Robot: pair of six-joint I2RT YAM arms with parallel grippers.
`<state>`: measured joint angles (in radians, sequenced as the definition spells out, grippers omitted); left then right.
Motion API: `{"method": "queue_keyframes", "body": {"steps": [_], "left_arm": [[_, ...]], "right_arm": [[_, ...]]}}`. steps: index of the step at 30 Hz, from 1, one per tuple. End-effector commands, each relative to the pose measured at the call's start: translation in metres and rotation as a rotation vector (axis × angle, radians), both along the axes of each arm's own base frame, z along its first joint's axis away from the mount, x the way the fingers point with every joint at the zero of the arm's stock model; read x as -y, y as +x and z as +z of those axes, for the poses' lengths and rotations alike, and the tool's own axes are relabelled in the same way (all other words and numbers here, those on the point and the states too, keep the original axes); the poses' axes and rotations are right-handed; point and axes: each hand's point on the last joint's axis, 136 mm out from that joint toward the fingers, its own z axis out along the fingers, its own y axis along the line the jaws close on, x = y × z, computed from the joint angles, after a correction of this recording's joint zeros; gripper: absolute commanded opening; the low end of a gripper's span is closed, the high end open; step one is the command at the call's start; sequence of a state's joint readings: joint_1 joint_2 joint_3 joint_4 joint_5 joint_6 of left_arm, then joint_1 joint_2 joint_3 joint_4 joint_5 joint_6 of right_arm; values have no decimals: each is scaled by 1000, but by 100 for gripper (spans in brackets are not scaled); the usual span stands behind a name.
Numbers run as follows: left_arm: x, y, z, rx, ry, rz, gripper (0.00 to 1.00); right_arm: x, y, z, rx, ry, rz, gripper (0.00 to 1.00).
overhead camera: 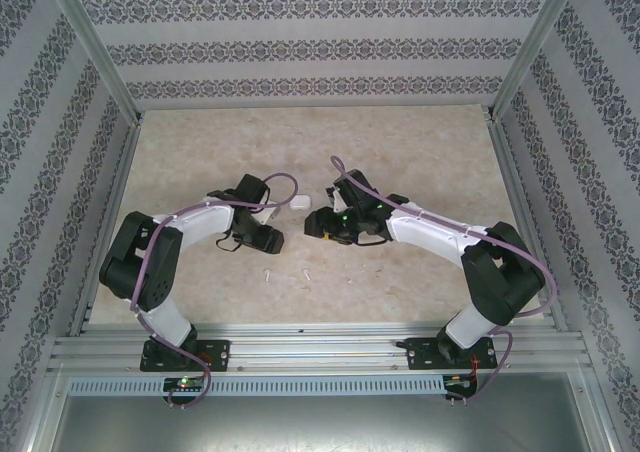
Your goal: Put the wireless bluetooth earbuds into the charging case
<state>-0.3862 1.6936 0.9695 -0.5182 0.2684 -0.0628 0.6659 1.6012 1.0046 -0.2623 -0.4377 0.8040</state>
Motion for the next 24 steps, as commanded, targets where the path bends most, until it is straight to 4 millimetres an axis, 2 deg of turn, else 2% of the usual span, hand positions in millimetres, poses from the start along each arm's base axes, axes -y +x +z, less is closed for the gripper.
{"method": "queue_keyframes", "body": {"steps": [1, 13, 24], "left_arm": [[7, 8, -3, 21, 16, -35, 69], [4, 14, -4, 54, 50, -29, 57], [7, 13, 5, 95, 19, -38, 48]], "right_arm": [[-3, -4, 8, 18, 15, 6, 58], [-3, -2, 8, 15, 15, 4, 58], [-5, -1, 5, -6, 45, -20, 58]]}}
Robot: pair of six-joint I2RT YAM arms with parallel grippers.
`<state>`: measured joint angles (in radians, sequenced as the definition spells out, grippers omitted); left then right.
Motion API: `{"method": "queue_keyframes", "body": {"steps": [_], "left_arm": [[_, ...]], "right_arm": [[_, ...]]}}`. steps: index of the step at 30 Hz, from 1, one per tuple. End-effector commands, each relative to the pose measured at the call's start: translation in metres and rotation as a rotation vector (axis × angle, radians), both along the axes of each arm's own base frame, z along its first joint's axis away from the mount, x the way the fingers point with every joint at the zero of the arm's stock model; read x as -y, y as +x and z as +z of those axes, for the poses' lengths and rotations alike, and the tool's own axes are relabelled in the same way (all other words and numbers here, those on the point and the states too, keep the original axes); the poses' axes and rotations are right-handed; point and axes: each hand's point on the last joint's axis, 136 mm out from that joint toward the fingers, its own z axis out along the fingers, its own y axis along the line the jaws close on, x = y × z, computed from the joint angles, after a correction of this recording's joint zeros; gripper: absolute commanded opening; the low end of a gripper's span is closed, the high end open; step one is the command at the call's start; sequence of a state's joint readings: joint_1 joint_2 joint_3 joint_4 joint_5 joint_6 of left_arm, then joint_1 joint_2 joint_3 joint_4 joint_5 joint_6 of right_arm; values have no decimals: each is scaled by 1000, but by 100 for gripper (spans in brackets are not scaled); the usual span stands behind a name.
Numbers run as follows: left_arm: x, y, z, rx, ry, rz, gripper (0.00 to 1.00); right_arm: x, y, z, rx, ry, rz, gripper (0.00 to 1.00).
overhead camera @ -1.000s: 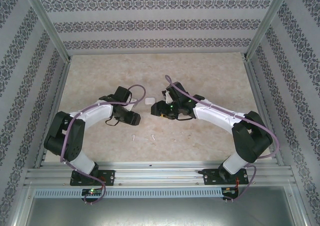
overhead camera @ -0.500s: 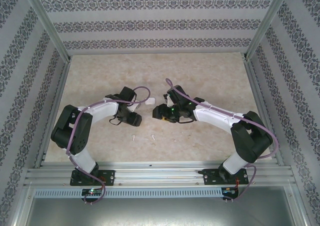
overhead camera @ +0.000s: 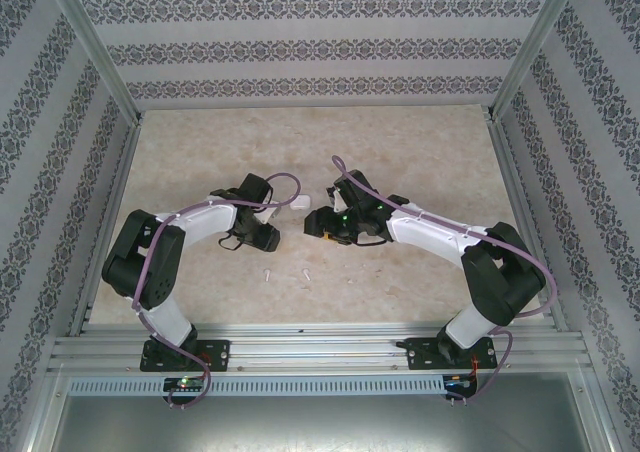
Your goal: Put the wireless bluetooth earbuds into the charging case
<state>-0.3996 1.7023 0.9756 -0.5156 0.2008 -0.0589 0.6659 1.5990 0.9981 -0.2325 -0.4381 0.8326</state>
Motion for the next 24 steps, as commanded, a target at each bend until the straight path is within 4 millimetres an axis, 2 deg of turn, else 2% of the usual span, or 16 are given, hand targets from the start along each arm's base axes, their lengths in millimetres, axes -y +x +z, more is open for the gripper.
{"method": "queue_keyframes", "body": {"steps": [1, 5, 8, 12, 20, 24], "left_arm": [[13, 8, 9, 69, -46, -40, 48], [13, 7, 11, 85, -57, -34, 48], [13, 6, 13, 92, -59, -32, 59], [13, 7, 12, 91, -55, -29, 65], [17, 13, 7, 66, -45, -46, 64], [18, 13, 2, 38, -41, -52, 60]], "right_arm": [[-3, -5, 2, -7, 26, 2, 58], [-3, -4, 2, -9, 31, -3, 58], [-4, -4, 1, -13, 34, -2, 59], [-3, -4, 1, -17, 37, -4, 58], [0, -4, 0, -17, 34, -12, 59], [0, -4, 1, -17, 40, -15, 59]]}}
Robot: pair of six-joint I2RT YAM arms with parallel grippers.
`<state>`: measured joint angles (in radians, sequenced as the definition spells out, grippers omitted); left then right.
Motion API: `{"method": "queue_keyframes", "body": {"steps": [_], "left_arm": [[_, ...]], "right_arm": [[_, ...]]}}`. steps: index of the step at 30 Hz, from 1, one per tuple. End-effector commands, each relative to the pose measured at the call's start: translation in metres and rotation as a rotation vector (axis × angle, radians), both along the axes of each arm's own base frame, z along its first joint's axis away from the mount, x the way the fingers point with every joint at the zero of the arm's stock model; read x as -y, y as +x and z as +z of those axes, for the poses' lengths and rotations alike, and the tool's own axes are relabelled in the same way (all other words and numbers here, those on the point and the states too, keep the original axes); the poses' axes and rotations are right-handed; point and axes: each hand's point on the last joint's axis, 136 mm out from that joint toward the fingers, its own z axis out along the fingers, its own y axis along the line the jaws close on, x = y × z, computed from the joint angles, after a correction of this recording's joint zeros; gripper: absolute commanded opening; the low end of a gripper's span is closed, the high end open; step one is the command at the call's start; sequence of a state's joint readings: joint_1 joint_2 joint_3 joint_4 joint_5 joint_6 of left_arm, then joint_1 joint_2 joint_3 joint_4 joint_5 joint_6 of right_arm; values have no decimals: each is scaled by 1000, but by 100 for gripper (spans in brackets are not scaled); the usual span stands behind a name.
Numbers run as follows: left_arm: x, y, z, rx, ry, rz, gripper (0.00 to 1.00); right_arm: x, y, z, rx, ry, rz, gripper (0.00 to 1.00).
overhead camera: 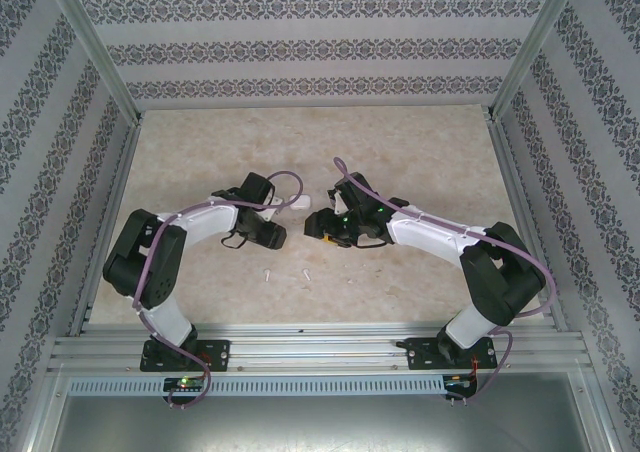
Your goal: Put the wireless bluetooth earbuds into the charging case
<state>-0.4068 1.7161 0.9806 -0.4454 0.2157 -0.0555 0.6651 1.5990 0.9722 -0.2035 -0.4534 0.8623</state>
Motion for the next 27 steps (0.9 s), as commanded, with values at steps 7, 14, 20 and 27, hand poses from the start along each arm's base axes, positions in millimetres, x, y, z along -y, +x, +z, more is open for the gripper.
{"method": "queue_keyframes", "body": {"steps": [7, 14, 20, 27], "left_arm": [[9, -4, 3, -7, -21, -47, 44], [15, -6, 27, 98, -106, -75, 39], [46, -9, 69, 275, -348, -158, 35], [75, -24, 117, 448, -597, -289, 35]], "right_arm": [[1, 0, 7, 7, 31, -11, 58], [4, 6, 11, -3, 86, -44, 59], [8, 10, 22, 20, 124, -58, 59], [-6, 8, 42, 57, 188, -5, 57]]}}
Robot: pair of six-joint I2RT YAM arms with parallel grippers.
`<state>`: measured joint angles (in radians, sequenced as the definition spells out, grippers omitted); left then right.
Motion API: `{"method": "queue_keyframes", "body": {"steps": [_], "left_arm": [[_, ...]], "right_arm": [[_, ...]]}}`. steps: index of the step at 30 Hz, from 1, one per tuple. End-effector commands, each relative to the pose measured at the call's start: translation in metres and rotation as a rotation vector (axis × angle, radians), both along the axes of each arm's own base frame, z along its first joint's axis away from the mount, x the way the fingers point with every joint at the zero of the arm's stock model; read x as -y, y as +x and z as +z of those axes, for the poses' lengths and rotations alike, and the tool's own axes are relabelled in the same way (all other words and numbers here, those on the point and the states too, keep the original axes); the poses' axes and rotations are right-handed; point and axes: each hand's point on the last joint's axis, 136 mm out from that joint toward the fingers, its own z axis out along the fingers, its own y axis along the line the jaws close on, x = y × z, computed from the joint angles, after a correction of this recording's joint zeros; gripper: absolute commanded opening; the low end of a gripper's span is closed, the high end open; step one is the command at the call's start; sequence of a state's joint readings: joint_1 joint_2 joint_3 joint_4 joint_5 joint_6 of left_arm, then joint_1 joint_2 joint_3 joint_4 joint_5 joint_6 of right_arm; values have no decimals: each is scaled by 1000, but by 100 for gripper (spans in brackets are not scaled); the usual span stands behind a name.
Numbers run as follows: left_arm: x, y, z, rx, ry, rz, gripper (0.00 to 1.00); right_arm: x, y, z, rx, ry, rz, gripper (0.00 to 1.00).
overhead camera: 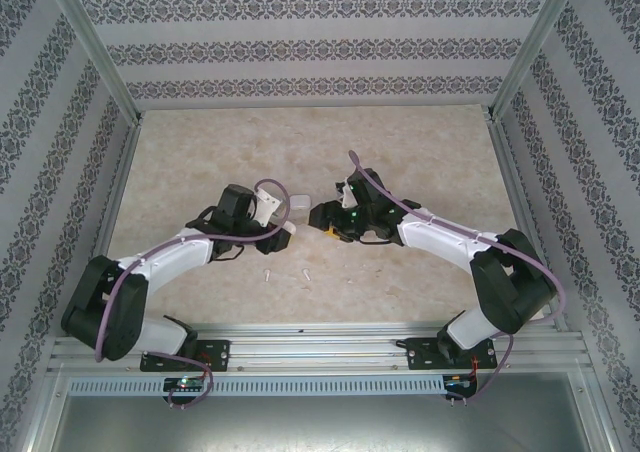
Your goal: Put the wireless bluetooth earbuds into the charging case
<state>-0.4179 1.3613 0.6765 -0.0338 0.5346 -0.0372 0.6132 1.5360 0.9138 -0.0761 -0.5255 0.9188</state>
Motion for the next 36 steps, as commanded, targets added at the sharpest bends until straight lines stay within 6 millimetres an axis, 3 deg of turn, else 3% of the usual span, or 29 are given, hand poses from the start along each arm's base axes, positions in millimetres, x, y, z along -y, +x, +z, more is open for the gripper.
{"method": "queue_keyframes", "body": {"steps": [1, 7, 17, 26, 28, 31, 36], "left_arm": [[28, -2, 44, 152, -187, -109, 35], [35, -13, 59, 182, -256, -171, 35], [39, -16, 66, 189, -287, -198, 35], [38, -19, 70, 179, -300, -197, 36], [37, -19, 70, 171, -292, -189, 39], [27, -14, 71, 148, -219, -131, 55], [11, -17, 107, 157, -282, -121, 62]], "right_arm": [[-11, -3, 17, 26, 56, 41, 57], [-24, -6, 24, 33, 82, 94, 55], [-40, -12, 37, 64, 104, 152, 52], [-36, -15, 43, 89, 89, 157, 22], [-32, -16, 46, 109, 66, 165, 18], [-26, -19, 52, 147, 20, 194, 15], [-11, -25, 75, 264, -67, 310, 12]]}}
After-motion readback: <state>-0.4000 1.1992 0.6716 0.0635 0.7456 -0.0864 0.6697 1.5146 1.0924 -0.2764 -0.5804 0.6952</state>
